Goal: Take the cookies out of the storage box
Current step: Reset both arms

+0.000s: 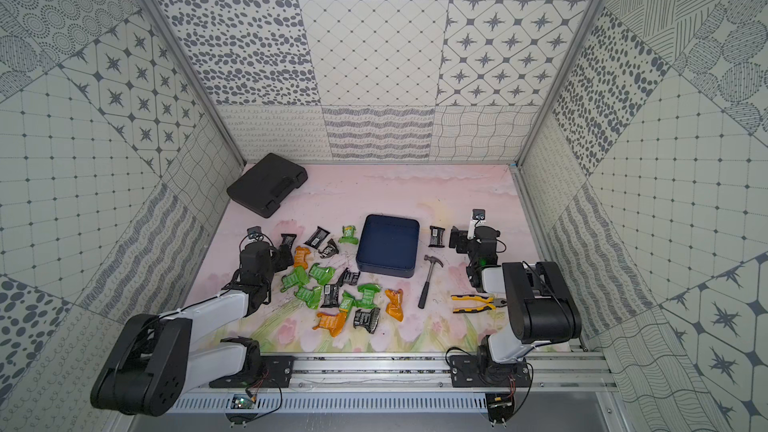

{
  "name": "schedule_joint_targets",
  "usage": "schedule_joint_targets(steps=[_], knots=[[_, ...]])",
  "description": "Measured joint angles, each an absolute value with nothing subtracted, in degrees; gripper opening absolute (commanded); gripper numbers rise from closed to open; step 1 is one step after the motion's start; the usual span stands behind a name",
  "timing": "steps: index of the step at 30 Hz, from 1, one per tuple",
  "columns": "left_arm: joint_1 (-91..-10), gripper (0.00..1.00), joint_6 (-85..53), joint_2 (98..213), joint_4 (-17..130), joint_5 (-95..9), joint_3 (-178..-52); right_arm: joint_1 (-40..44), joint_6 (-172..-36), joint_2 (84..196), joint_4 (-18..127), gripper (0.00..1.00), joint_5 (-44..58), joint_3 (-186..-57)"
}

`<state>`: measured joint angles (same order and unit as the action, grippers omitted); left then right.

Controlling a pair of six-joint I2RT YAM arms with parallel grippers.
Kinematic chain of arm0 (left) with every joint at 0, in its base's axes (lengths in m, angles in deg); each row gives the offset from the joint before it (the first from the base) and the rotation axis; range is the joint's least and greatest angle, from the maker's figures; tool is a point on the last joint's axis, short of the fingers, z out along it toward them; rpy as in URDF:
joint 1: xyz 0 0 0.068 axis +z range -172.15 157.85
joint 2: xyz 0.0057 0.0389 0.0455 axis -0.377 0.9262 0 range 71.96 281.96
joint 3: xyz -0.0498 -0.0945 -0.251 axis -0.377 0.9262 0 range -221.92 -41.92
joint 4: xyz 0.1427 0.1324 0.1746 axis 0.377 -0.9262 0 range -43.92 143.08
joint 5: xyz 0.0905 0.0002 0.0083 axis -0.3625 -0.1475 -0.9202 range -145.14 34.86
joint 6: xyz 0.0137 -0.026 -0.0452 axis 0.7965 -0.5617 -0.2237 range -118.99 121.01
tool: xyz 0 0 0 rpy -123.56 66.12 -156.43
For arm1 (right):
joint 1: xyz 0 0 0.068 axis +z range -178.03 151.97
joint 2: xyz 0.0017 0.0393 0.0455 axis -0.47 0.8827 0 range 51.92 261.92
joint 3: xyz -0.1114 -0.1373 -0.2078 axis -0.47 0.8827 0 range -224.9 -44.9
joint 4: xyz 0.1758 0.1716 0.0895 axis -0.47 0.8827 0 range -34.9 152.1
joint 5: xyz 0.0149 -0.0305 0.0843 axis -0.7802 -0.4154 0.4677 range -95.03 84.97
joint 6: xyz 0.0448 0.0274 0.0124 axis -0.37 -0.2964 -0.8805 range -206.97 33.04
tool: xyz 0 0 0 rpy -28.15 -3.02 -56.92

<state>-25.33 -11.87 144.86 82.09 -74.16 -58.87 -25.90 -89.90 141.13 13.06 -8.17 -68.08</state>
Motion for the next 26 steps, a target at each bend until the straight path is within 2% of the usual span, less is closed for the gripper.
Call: schedule_joint_targets(steps=[5, 9, 14, 26], knots=[[-25.2, 0.94, -8.6, 155.3, 93.3, -69.3, -59.1, -25.9, -89.7, 141.1, 10.6, 0.98, -7.9, -68.1], [-25.1, 0.94, -6.5, 159.8, 96.7, -66.4, -61.2, -25.9, -89.5, 141.1, 10.2, 0.98, -7.9, -68.1], [-25.2, 0.99, -4.9, 161.5, 98.6, -64.7, -63.6, -25.9, -89.5, 141.1, 10.0, 0.98, -7.8, -68.1], [-25.2, 0.99, -3.7, 162.0, 99.6, -63.7, -64.7, -25.9, -89.5, 141.1, 9.8, 0.98, -7.7, -68.3]])
